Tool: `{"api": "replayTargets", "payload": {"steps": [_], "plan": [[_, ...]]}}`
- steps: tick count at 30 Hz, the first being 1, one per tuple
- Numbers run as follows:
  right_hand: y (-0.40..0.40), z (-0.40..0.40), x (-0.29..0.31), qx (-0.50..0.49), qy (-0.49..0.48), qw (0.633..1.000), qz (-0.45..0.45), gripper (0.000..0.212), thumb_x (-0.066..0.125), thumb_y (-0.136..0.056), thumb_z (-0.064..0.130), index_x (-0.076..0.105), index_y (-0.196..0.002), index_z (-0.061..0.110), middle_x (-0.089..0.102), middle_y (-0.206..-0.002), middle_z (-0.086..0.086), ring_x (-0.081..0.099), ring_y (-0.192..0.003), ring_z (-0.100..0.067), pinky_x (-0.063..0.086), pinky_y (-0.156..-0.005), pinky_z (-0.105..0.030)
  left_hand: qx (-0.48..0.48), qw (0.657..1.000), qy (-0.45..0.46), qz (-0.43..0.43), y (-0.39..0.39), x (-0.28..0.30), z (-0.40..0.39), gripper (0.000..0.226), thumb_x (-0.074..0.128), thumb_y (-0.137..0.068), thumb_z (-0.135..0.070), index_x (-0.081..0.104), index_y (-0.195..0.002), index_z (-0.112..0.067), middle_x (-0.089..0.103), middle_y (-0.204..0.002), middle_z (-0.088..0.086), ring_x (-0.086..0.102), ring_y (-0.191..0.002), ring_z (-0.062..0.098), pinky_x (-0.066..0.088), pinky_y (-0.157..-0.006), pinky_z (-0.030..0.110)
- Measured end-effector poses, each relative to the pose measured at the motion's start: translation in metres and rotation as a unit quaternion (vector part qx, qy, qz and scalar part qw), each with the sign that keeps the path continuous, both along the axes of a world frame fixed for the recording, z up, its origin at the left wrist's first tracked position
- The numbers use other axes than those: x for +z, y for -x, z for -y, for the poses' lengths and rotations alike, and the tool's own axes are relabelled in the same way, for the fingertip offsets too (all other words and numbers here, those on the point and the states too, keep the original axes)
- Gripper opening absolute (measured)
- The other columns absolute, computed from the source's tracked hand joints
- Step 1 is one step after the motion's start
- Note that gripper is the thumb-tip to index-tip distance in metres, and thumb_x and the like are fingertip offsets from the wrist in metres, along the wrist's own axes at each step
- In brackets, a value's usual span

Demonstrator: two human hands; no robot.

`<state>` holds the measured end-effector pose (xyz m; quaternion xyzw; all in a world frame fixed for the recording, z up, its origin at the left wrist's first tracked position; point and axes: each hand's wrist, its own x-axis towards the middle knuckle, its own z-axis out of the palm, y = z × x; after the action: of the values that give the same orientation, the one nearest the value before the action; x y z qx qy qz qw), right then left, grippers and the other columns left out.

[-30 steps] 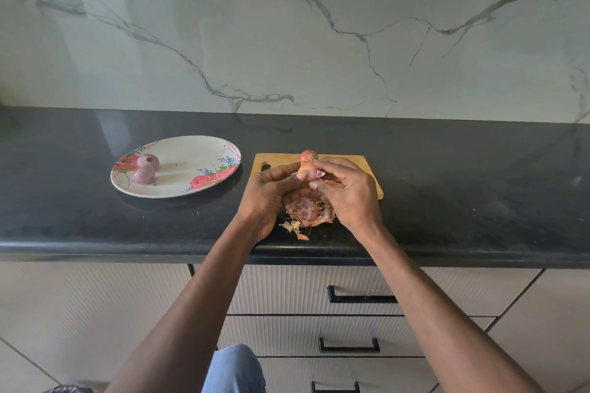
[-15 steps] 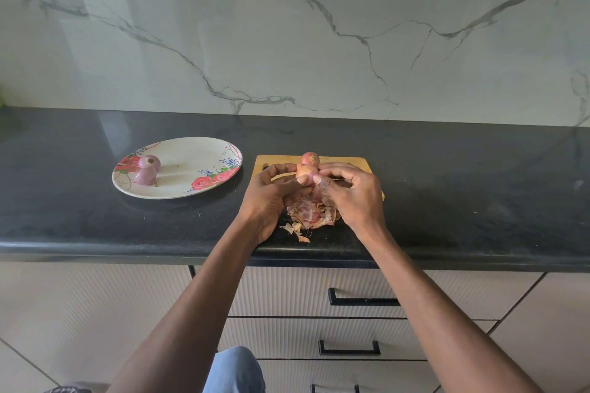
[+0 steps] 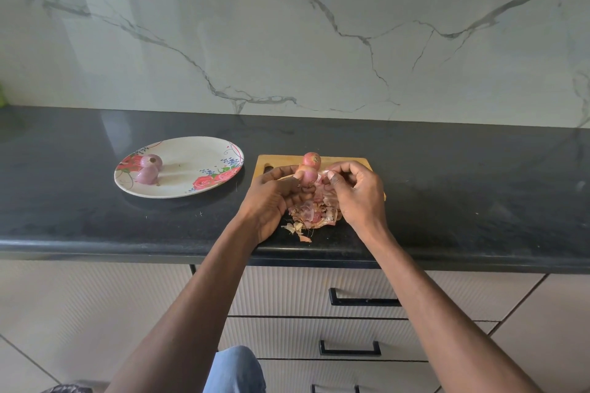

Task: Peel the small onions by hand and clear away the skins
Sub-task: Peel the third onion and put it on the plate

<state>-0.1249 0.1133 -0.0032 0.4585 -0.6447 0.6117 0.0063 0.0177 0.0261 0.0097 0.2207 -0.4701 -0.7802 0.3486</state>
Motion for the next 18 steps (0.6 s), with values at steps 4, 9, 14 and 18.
{"api": "replayTargets", "payload": {"steps": [4, 9, 14, 18], "plan": [[0.0013, 0.0018, -0.0002, -0.027, -0.013, 1.000, 0.003, 0.002, 0.071, -0.090, 0.007, 0.072, -0.089, 0.008, 0.073, -0.086, 0.001, 0.071, -0.083, -0.016, 0.060, -0.075, -0.034, -0.015, 1.000, -0.018, -0.011, -0.0032, 0.0039, -0.0008, 0.017, 0.051, -0.099, 0.004, 0.061, -0.113, 0.003, 0.074, -0.096, 0.020, 0.073, -0.082, 0.026, 0.062, -0.072, 0.029], [-0.0042, -0.0020, 0.0035, -0.026, -0.019, 0.998, -0.055, 0.017, 0.073, -0.088, 0.003, 0.077, -0.103, 0.011, 0.071, -0.092, 0.013, 0.068, -0.084, -0.001, 0.059, -0.078, -0.025, -0.024, 0.999, -0.036, -0.025, -0.0050, 0.0065, -0.0024, 0.017, 0.047, -0.101, 0.000, 0.061, -0.112, 0.001, 0.073, -0.095, 0.019, 0.071, -0.081, 0.026, 0.060, -0.065, 0.027], [-0.0071, -0.0050, 0.0025, 0.006, 0.008, 0.997, -0.080, 0.015, 0.075, -0.090, 0.019, 0.080, -0.100, 0.009, 0.077, -0.087, 0.008, 0.072, -0.080, -0.006, 0.059, -0.070, -0.028, -0.026, 0.999, -0.028, -0.016, -0.0041, 0.0032, -0.0001, 0.020, 0.049, -0.103, -0.006, 0.065, -0.114, -0.003, 0.074, -0.099, 0.019, 0.072, -0.083, 0.026, 0.060, -0.064, 0.027], [-0.0044, -0.0036, 0.0009, 0.035, 0.002, 0.996, -0.084, 0.024, 0.077, -0.088, 0.020, 0.077, -0.109, 0.008, 0.077, -0.105, -0.002, 0.072, -0.096, -0.007, 0.058, -0.084, -0.024, -0.037, 0.999, -0.015, -0.016, -0.0029, 0.0016, 0.0004, 0.023, 0.051, -0.100, -0.002, 0.066, -0.118, -0.002, 0.074, -0.097, 0.017, 0.072, -0.083, 0.024, 0.062, -0.070, 0.028]]}}
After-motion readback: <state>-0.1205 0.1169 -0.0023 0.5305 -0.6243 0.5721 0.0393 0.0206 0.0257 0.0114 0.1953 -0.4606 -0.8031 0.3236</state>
